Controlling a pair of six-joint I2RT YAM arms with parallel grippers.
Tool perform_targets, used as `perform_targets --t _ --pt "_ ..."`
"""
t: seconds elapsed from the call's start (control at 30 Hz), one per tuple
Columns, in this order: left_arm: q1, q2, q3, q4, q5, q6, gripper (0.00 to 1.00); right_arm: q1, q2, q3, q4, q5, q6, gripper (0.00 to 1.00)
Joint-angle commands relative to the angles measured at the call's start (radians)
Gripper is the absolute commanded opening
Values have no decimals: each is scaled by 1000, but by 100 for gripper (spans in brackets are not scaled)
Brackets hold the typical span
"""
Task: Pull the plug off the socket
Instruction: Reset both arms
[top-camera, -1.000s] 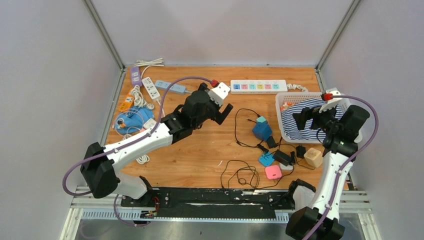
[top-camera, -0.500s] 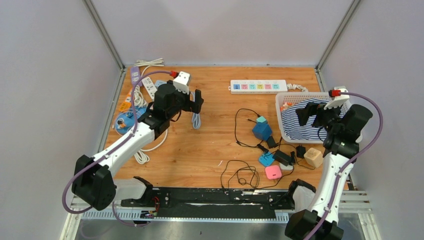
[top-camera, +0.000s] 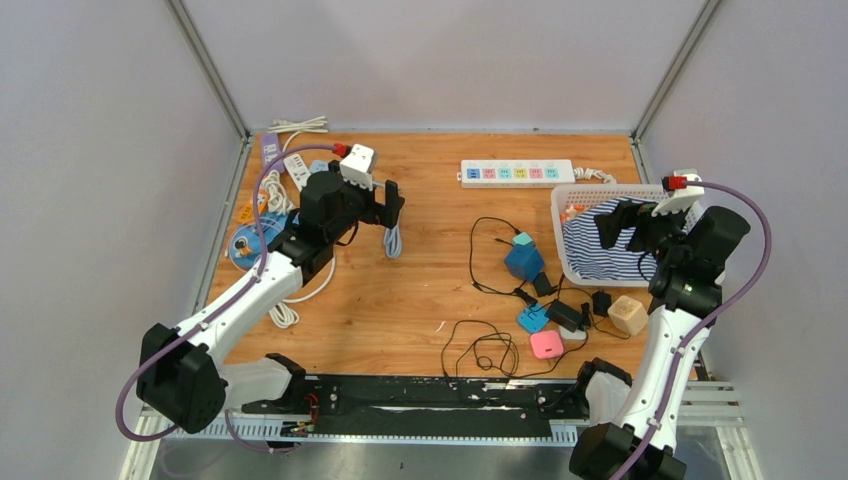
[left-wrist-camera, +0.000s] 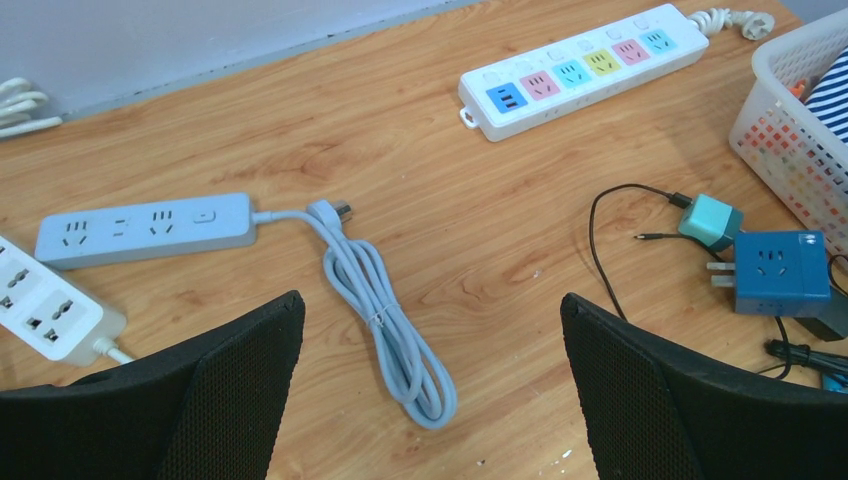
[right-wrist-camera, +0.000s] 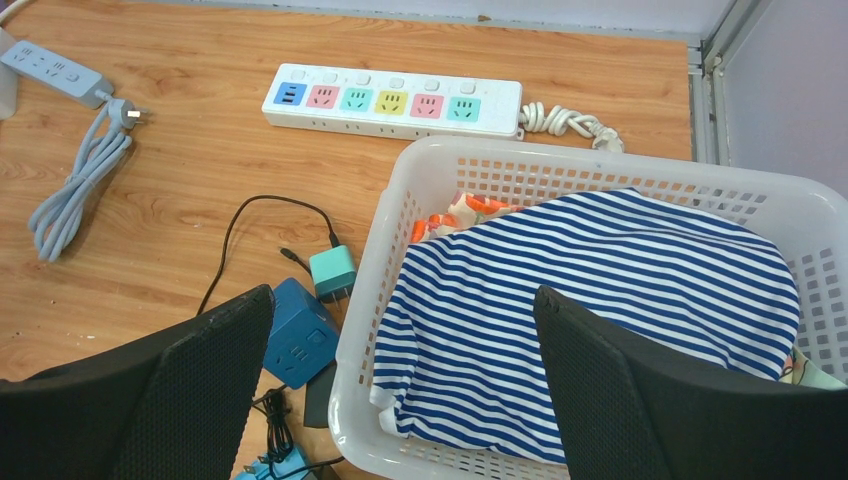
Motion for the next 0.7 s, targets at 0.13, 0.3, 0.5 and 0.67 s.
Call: perform_targets --t 0.13,0.3,0.5,0.67 --pt "8 1 -15 22 4 18 100 -12 -10 33 -32 -13 -18 100" --pt "8 3 -15 22 7 20 100 -12 -12 41 -43 -15 -27 100" --pt "8 7 -13 21 12 24 100 -12 -12 41 -46 -21 -36 100" --pt "8 7 -15 21 11 27 100 -13 -12 42 -49 -29 -37 100"
